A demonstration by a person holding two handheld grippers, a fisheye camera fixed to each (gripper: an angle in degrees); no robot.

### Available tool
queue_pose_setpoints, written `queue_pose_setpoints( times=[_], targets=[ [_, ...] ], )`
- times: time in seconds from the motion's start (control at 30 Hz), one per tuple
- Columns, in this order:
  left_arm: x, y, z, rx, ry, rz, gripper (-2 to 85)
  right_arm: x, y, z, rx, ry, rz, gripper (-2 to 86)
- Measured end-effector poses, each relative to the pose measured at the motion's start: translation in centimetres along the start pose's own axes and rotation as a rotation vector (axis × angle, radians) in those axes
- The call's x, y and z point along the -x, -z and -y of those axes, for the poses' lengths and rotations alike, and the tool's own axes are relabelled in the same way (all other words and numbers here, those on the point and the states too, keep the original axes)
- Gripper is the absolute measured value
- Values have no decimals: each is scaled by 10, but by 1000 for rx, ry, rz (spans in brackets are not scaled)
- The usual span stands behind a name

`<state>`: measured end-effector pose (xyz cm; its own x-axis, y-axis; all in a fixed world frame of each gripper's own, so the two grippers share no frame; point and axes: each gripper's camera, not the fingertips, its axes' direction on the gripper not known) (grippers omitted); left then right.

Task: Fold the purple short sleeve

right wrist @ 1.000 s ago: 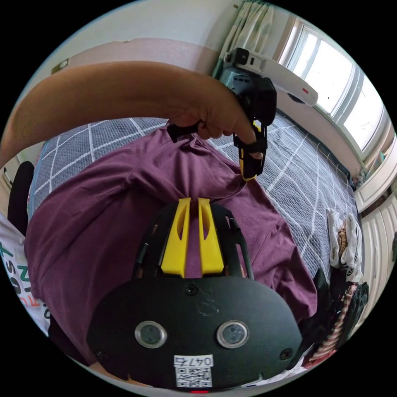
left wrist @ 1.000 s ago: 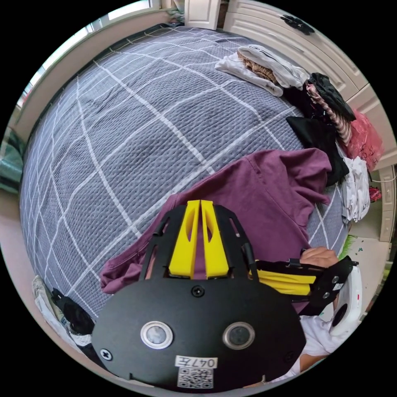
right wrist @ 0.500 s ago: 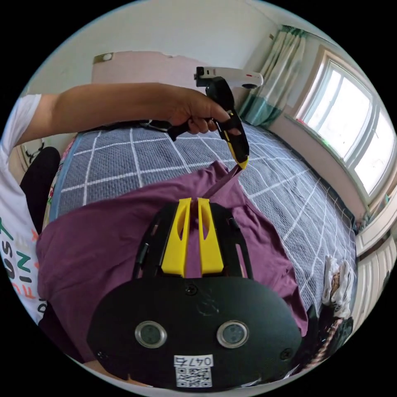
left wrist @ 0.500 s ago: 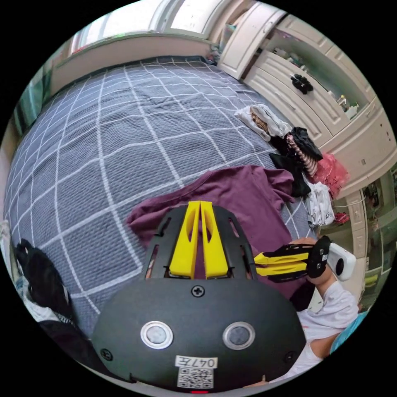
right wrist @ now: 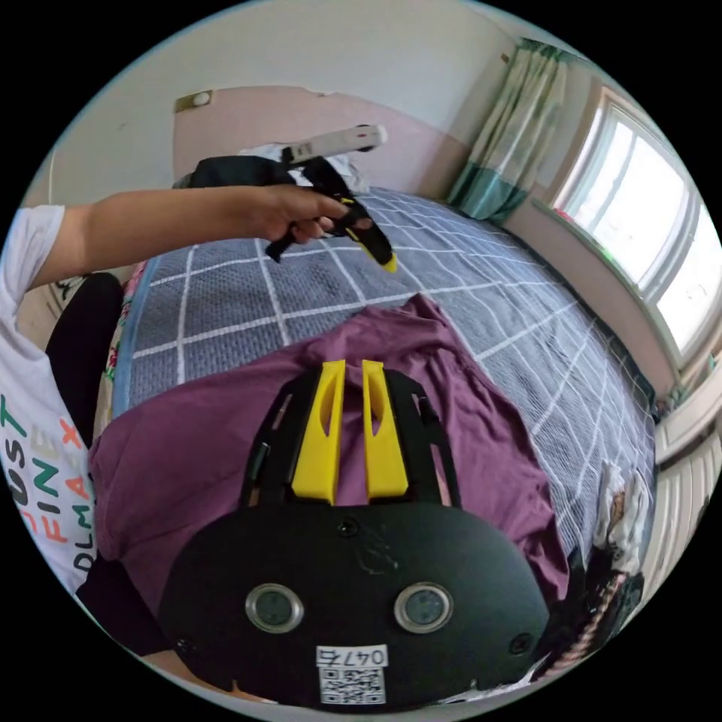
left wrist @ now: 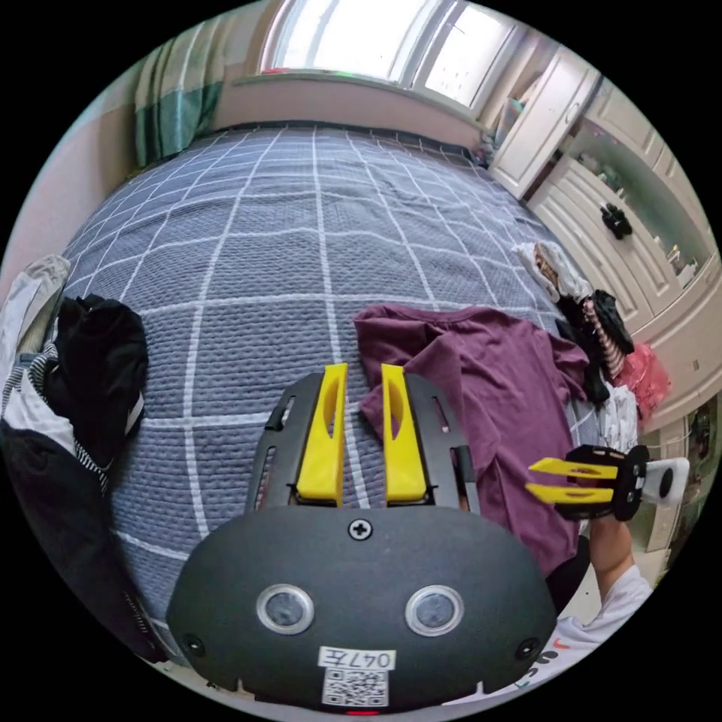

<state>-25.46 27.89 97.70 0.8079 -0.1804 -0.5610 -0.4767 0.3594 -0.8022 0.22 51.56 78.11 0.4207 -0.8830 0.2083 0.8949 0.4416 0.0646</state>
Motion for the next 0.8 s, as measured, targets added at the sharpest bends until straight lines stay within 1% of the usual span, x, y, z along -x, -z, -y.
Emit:
queue_pose_setpoints(
  times=[0.07, 0.2, 0.27, 0.33, 0.43, 0.5, 0.53, 0.57, 0.6, 0.67, 0.73, 0.8],
  targets=[
    [3, 14, 1, -16, -16, -26, 77, -11, 10, -4, 20, -55, -61, 11],
    [-21, 10, 7, 29, -140, -88, 45, -14, -9, 7, 92, -51, -71, 27],
    [-31, 3, 11, 3, -161, -105, 29, -19, -27, 14, 133, -56, -68, 32],
    [-39, -7, 21, -19, -169, -127, 24, -29, -33, 16, 121, -95, -55, 29],
    [-54, -35, 47, 87, -211, -159, 58, -47, -40, 22, 139, -142, -48, 35],
    [-67, -62, 61, 223, -250, -163, 80, -53, -44, 26, 167, -158, 59, 42],
    [-69, -67, 63, 248, -258, -153, 83, -49, -45, 26, 161, -143, 124, 45],
    [-74, -76, 65, 278, -270, -114, 77, -39, -42, 23, 148, -103, 129, 50],
    [-77, -82, 66, 283, -279, -65, 61, -33, -41, 22, 146, -76, 114, 53],
    [-81, -91, 66, 298, -297, -23, 28, -9, -33, 12, 135, 37, 26, 64],
    [-84, -95, 64, 293, -319, -20, 10, 5, -27, 7, 116, 110, 1, 68],
    [-84, -91, 64, 250, -314, -41, 2, 14, -23, 5, 96, 160, 21, 71]
  ],
)
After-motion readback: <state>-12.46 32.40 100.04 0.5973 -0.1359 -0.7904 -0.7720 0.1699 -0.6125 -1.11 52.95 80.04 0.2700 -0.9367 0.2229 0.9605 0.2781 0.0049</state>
